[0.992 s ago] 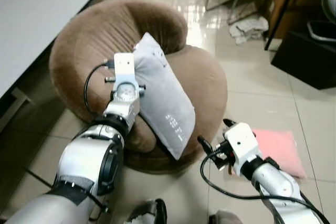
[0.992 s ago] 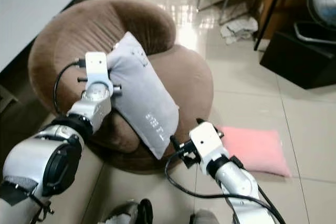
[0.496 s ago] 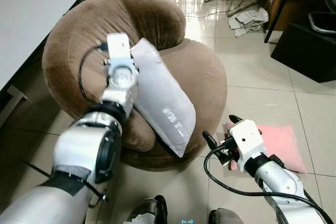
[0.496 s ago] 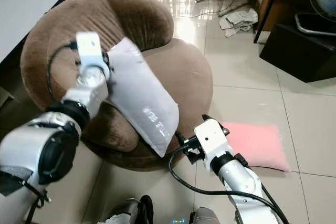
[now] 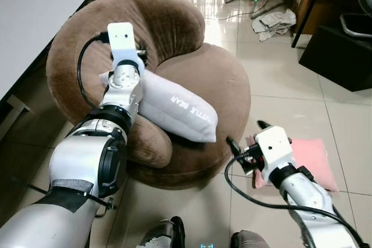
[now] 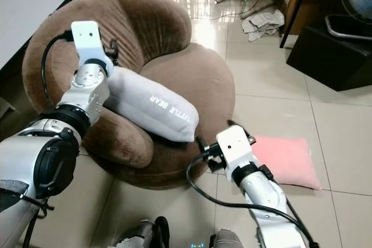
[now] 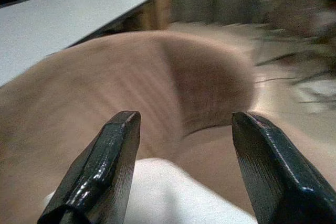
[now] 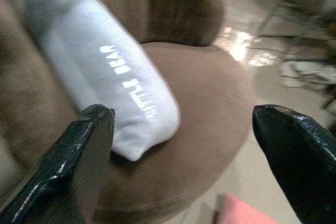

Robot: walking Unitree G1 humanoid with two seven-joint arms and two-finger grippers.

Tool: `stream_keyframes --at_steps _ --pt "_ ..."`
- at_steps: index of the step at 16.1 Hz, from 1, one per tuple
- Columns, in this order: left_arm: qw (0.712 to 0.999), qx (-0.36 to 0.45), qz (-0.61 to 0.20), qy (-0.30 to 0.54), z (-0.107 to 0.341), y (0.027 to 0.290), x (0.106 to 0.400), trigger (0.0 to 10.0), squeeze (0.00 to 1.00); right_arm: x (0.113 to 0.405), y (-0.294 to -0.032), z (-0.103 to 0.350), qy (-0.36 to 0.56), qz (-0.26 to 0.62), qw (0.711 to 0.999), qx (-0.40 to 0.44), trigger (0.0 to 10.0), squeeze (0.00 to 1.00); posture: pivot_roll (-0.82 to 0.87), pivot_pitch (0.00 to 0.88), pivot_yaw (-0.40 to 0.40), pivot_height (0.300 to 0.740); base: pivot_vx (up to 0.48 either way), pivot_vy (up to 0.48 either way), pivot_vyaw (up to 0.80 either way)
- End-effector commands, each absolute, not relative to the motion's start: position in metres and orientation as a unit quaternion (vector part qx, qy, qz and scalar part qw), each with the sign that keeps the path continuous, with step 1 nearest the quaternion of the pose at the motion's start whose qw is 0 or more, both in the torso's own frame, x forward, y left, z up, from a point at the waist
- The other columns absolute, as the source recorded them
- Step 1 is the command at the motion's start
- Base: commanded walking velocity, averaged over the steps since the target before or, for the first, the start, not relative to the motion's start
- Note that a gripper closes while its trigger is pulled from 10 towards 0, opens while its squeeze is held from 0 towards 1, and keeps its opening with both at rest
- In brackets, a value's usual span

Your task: Move the pillow to the sofa from floor

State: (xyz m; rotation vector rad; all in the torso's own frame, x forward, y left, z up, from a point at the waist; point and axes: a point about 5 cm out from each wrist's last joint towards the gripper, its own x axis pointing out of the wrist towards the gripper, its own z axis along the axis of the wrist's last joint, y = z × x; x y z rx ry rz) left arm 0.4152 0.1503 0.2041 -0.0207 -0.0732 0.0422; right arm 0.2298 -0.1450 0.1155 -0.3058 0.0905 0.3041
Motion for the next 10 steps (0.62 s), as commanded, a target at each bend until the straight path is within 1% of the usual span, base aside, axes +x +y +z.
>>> stream_keyframes --at_steps 1,2,4,6,7,8,9,10 --pt "0.997 -0.023 -0.032 -0.062 0.207 0.151 0.413 10.0 0.0 0.233 -0.147 0.116 0.036 0.121 0.979 -0.16 10.0 0.0 -0.1 0.109 0.105 0.74 0.0 0.0 0.0" --pt "0.992 -0.027 -0.102 -0.072 0.197 0.148 0.407 10.0 0.0 0.236 -0.146 0.116 0.037 0.112 0.982 -0.145 10.0 0.0 -0.09 0.092 0.095 0.74 0.0 0.0 0.76" --pt "0.988 -0.006 -0.125 -0.088 0.172 0.154 0.389 10.0 0.0 0.237 -0.144 0.117 0.036 0.098 0.987 -0.12 10.0 0.0 -0.08 0.076 0.079 0.74 0.0 0.0 0.8" --pt "0.989 0.019 -0.119 -0.086 0.154 0.162 0.366 10.0 0.0 0.239 -0.142 0.115 0.038 0.102 0.987 -0.114 10.0 0.0 -0.06 0.083 0.059 0.74 0.0 0.0 0.8" --pt "0.989 0.019 -0.12 -0.086 0.152 0.163 0.362 10.0 0.0 0.241 -0.141 0.114 0.038 0.103 0.987 -0.114 10.0 0.0 -0.06 0.086 0.058 0.74 0.0 0.0 0.8" --pt "0.992 -0.021 -0.096 -0.076 0.149 0.171 0.348 10.0 0.0 0.242 -0.139 0.116 0.032 0.11 0.987 -0.111 10.0 0.0 -0.05 0.077 0.056 0.74 0.0 0.0 0.8" --pt "0.992 -0.049 -0.089 -0.069 0.149 0.175 0.333 10.0 0.0 0.245 -0.136 0.117 0.026 0.113 0.987 -0.111 10.0 0.0 -0.05 0.067 0.057 0.74 0.0 0.0 0.8" --pt "0.993 -0.046 -0.09 -0.067 0.15 0.175 0.326 10.0 0.0 0.246 -0.135 0.118 0.024 0.114 0.987 -0.109 10.0 0.0 -0.05 0.071 0.057 0.74 0.0 0.0 0.8"
